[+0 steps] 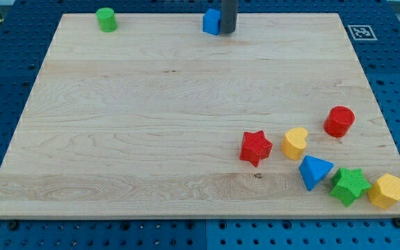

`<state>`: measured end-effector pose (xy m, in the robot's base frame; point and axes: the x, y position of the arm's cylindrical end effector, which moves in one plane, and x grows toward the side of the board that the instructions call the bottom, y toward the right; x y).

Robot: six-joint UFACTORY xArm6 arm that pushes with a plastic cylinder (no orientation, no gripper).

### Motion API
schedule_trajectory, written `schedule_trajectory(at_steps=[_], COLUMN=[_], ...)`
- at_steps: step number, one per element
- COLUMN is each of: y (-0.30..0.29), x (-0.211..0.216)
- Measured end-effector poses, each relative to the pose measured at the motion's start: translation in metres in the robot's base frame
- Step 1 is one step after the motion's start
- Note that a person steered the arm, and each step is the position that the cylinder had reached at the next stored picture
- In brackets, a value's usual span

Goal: Push the blue triangle to the left side of the red circle

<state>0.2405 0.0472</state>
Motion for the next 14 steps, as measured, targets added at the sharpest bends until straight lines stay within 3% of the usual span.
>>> schedule_trajectory(at_steps=[2, 3, 4, 5, 8, 11, 13, 14], y=[-0.012, 0.027, 0.102, 0.122, 0.12, 0.0, -0.023, -0.007], x=[-0.003, 0.011, 0.067, 0.096, 0.109, 0.219, 0.336, 0.367])
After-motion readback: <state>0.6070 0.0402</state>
